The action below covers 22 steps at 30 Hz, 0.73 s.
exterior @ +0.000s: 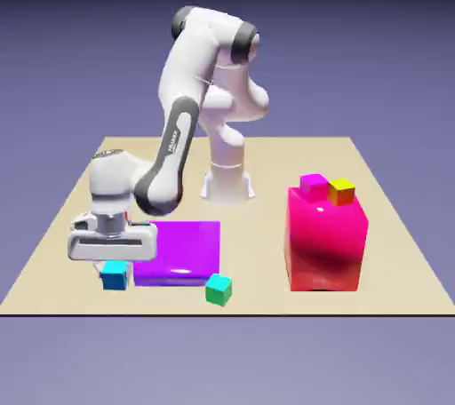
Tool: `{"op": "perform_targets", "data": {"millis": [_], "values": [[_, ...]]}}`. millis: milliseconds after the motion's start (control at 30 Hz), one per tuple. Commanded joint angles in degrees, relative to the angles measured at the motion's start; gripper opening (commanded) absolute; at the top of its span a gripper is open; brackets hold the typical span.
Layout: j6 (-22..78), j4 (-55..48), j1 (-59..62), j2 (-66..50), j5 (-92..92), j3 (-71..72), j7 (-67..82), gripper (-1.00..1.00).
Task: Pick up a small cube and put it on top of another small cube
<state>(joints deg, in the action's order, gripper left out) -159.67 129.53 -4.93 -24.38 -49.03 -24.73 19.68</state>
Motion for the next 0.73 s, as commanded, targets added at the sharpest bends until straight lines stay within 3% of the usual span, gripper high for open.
{"op": "perform_targets", "data": {"millis": [0, 267, 600, 633, 700], "values": [[-0.63, 2.06, -1.54, 2.08, 1.65, 0.66, -0.73, -1.0], [-5.07, 18.14, -13.58, 18.29, 14.53, 5.79, -6.42, -1.0], [-11.05, 11.68, -4.46, 5.16, -5.98, 18.71, 10.73, -1.0], [-11.05, 11.68, -4.46, 5.16, -5.98, 18.71, 10.73, 1.0], [-10.33, 12.46, -5.57, 6.75, -3.5, 17.15, 8.65, 1.0]]}}
